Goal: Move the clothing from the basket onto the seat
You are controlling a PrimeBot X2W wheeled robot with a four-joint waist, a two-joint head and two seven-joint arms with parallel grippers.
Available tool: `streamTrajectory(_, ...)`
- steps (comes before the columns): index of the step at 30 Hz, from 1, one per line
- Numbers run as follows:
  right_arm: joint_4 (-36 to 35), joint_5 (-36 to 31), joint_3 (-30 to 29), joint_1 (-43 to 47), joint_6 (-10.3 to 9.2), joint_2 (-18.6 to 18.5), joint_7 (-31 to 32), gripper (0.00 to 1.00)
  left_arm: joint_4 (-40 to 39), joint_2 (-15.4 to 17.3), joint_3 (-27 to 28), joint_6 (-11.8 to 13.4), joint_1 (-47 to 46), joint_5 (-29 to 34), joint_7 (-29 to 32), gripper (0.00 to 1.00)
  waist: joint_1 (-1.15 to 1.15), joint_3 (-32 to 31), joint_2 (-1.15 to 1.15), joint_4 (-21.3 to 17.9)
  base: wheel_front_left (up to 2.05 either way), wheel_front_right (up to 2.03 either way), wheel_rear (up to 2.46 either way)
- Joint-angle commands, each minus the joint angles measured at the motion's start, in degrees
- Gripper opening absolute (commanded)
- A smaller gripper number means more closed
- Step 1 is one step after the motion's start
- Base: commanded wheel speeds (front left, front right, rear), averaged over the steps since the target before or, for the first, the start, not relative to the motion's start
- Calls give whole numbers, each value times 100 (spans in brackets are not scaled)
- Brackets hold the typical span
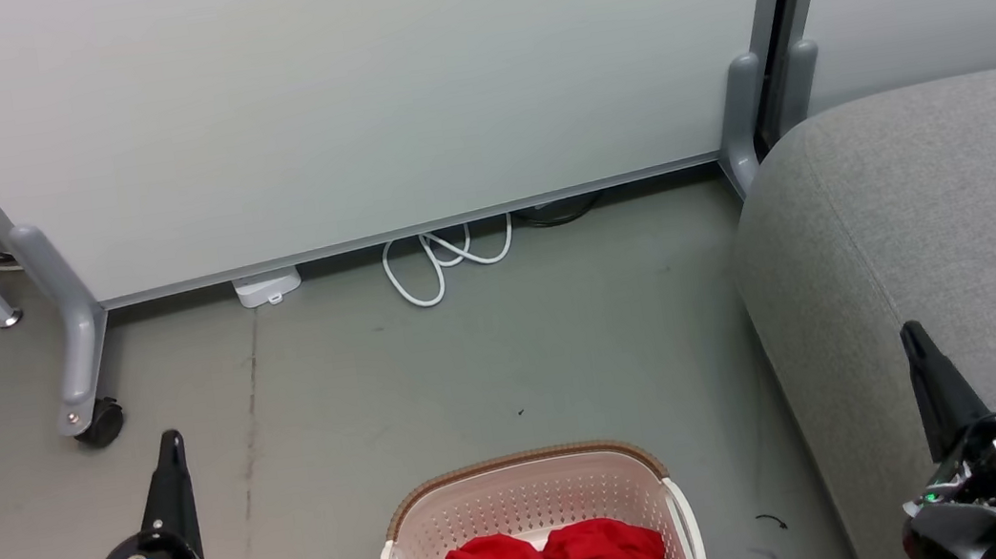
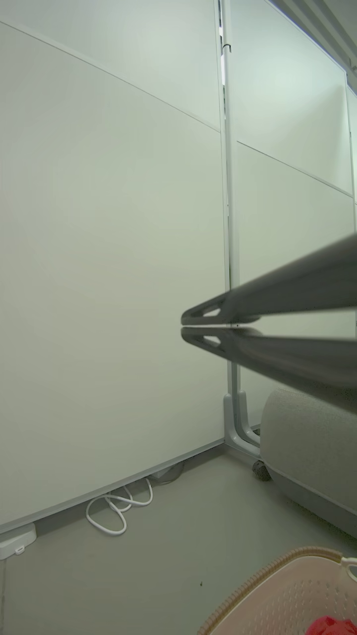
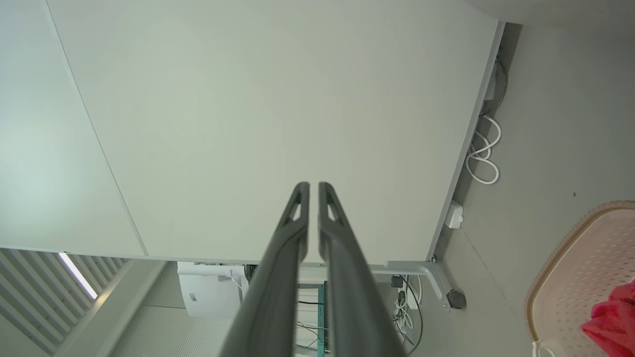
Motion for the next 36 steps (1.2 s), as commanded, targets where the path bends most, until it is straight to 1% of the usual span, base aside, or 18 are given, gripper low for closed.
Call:
streamTrajectory(1,19,0,2,12,0,3,-1,100,16,-2,-2,0,12,1,-4,100,0,0,0,0,0,0,0)
streamTrajectory(5,220,0,17,203,-9,27,-3,100,231,-48,-9,0,260,1,-9,100,0,0,0,0,0,0,0)
streamTrajectory(9,188,-49,117,227,-8,27,-113,100,233,-50,-100,0,273,25,-120,100,0,0,0,-1,0,0,0)
streamTrajectory(16,161,-432,231,229,-7,22,-314,100,222,-43,-208,39,253,368,-321,100,0,-1,0,-2,0,0,0)
streamTrajectory(21,146,-922,263,228,-6,19,-447,100,172,-39,-299,113,252,870,-453,100,0,-1,0,1,0,0,0)
streamTrajectory(26,135,-1649,275,221,-5,15,-574,100,108,-34,-399,183,258,1440,-579,100,0,4,0,6,0,0,0)
streamTrajectory(36,24,-3046,241,223,-3,9,-804,100,43,6,-637,273,246,2856,-809,100,0,19,0,14,0,0,0)
